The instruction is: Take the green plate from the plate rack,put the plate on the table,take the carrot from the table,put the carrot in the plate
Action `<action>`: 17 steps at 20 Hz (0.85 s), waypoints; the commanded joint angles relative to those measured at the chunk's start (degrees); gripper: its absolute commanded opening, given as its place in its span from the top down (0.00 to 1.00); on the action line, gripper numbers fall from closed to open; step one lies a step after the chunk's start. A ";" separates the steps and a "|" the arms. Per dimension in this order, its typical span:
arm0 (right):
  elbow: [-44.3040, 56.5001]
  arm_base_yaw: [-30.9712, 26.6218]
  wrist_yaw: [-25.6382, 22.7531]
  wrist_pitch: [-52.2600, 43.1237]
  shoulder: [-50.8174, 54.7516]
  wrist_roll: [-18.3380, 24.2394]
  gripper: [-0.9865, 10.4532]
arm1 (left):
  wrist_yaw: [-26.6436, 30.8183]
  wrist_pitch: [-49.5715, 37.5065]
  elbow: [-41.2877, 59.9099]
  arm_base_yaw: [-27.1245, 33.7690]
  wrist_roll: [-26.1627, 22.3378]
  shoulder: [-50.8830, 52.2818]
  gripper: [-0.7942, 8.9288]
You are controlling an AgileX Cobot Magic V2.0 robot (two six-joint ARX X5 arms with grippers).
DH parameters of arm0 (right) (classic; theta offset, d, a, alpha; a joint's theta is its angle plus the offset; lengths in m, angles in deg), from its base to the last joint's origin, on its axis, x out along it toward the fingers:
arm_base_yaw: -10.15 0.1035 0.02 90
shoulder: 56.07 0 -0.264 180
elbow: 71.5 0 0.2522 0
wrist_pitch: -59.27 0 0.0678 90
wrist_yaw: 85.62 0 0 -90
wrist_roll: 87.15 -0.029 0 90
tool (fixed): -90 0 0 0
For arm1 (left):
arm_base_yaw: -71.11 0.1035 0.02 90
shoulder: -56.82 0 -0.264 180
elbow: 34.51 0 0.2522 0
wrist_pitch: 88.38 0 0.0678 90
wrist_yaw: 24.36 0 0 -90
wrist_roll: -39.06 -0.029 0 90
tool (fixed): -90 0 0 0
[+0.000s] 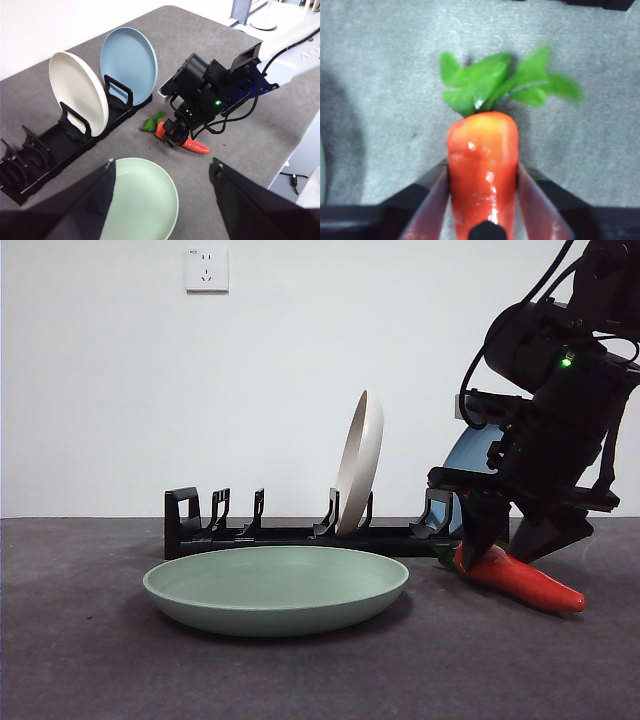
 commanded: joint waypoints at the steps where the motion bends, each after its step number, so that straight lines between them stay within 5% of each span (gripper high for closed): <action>1: -0.20 0.11 -0.07 -0.42 -0.55 -0.96 0.88 | 0.20 -0.04 0.22 -0.11 0.55 0.07 0.59; 9: -0.20 0.90 0.28 0.74 2.47 -1.57 0.92 | 0.20 1.29 0.22 -0.11 0.55 0.07 0.59; 17: -0.20 13.00 1.75 -1.22 13.46 -5.92 0.92 | 0.20 2.19 0.20 -0.11 0.33 0.07 0.59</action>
